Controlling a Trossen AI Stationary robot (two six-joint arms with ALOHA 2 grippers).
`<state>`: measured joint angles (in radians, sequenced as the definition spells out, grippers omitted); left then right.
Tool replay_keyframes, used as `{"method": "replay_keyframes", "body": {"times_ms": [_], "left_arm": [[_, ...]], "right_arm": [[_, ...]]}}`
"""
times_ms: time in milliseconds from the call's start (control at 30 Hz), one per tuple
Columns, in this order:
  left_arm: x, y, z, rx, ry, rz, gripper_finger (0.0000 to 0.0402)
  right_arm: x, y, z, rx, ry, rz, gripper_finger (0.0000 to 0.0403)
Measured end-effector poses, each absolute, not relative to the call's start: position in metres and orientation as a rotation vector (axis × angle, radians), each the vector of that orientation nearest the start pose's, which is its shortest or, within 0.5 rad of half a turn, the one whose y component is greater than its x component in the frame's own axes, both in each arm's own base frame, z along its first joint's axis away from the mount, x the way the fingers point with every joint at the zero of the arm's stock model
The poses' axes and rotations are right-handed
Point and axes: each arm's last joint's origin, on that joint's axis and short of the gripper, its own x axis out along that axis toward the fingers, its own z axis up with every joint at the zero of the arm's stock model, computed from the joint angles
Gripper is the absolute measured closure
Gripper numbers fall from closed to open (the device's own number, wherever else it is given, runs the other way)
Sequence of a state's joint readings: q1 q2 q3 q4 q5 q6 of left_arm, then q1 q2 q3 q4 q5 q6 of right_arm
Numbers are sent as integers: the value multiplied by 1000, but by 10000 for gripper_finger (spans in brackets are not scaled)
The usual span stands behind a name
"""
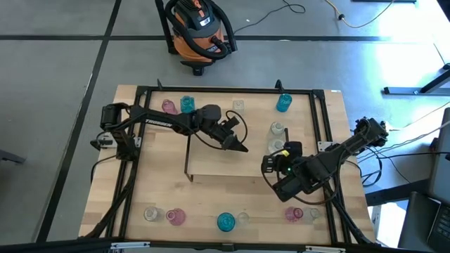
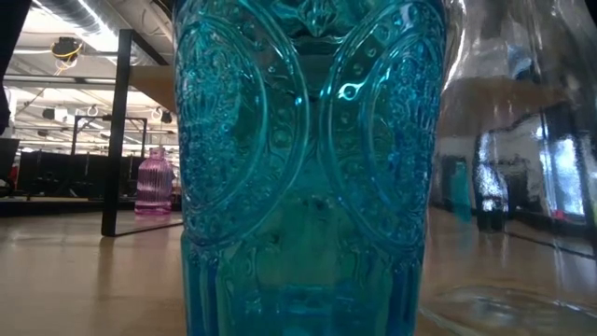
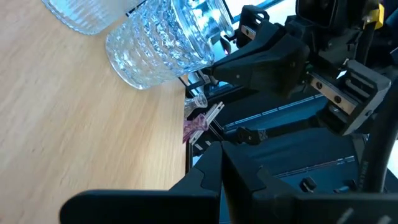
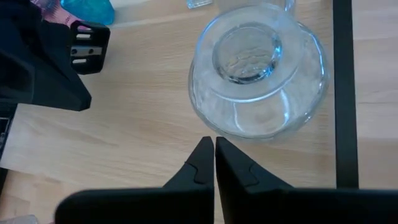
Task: Sort vases onto shelf
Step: Put the transparent vase on the shelf aligned with the other transparent vase
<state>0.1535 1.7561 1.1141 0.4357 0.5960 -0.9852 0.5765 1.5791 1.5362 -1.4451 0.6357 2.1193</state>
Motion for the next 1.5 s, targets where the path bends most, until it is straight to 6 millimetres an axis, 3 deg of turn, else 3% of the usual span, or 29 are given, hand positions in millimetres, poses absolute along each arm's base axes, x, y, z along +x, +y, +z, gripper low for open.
{"method": "replay_keyframes", "body": {"times_ms": [100, 267, 433, 700, 900, 1267, 1500], "left_arm": [[388, 43, 246, -1046, 406, -332, 402], [388, 42, 246, -1054, 421, -359, 402], [388, 42, 249, -1058, 402, -378, 402], [389, 44, 256, -1031, 342, -425, 402], [389, 44, 259, -1040, 319, -434, 402], [389, 43, 260, -1048, 314, -437, 402], [389, 43, 260, -1062, 311, -437, 402]], "right_arm": [[240, 138, 337, 1027, 567, -1082, 403], [216, 151, 372, 1014, 654, -974, 403], [188, 170, 379, 1050, 982, -836, 403], [144, 209, 343, 1015, 1479, -941, 403], [140, 215, 324, 986, 1503, -961, 388], [135, 221, 288, 966, 1553, -957, 277], [135, 221, 268, 970, 1558, -968, 270]]}}
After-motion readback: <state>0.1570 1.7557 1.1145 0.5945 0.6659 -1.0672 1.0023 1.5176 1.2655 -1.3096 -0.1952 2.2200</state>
